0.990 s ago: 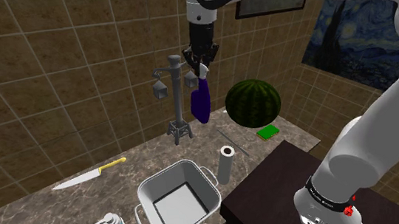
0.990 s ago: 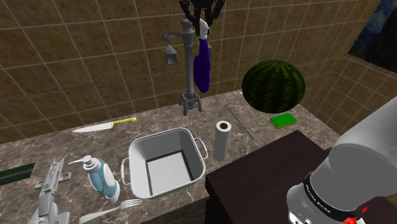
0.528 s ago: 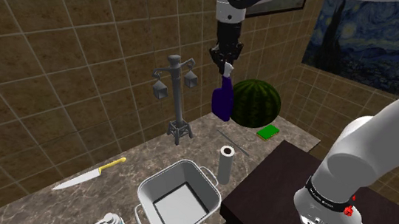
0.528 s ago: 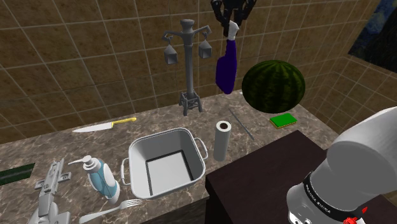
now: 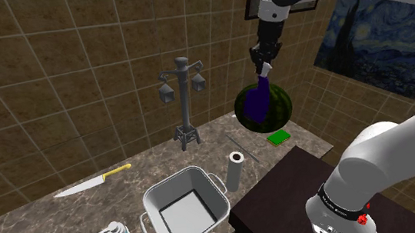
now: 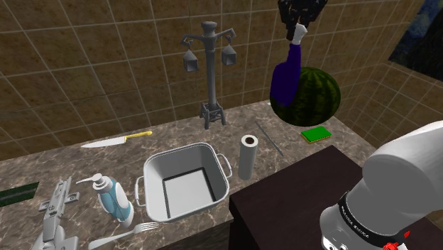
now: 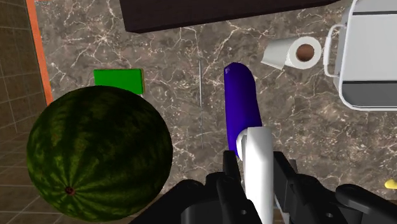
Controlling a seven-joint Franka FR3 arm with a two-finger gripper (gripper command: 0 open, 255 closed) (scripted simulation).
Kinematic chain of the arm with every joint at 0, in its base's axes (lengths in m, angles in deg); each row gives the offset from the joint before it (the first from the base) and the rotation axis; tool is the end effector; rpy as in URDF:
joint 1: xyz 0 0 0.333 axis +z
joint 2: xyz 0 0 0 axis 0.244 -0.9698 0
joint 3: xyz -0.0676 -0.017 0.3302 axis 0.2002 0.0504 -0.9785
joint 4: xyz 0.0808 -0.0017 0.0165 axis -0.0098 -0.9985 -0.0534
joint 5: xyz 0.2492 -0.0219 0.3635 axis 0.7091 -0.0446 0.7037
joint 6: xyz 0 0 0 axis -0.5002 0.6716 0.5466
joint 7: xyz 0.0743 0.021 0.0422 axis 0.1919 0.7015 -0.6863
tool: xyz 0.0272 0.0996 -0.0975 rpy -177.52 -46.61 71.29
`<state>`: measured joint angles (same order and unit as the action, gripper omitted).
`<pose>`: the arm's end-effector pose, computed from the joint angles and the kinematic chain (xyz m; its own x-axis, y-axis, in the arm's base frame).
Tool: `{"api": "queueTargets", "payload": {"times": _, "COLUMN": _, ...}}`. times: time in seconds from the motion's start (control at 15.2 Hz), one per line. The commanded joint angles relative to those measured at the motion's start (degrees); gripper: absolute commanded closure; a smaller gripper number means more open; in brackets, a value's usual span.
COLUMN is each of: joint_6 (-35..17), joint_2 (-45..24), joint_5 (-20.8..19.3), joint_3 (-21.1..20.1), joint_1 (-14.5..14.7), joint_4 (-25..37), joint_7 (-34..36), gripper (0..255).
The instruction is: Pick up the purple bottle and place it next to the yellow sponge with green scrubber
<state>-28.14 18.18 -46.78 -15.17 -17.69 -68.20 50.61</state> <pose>0.4308 -0.0272 0.5719 0.9911 -0.1315 0.0203 -0.1318 -0.9912 0.0140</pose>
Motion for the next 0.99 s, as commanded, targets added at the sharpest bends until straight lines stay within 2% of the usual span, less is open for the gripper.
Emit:
{"api": "queueTargets", "payload": {"times": 0.0, "joint_6": 0.4, "joint_2": 2.7, "joint_5": -1.0, "joint_3": 2.0, "joint_1": -0.9, "joint_4": -2.3, "joint_7": -2.6, "gripper": 255}}
{"api": "queueTargets", "payload": {"times": 0.46, "joint_6": 2.0, "joint_2": 8.1, "joint_5": -5.5, "joint_3": 9.4, "joint_1": -4.3, "joint_4": -5.6, "joint_7": -11.6, "gripper": 255}}
{"api": "queueTargets", "payload": {"times": 0.92, "joint_6": 3.2, "joint_2": 10.5, "joint_5": -10.6, "joint_3": 17.3, "joint_1": -7.8, "joint_4": -5.8, "joint_7": -21.0, "gripper": 255}}
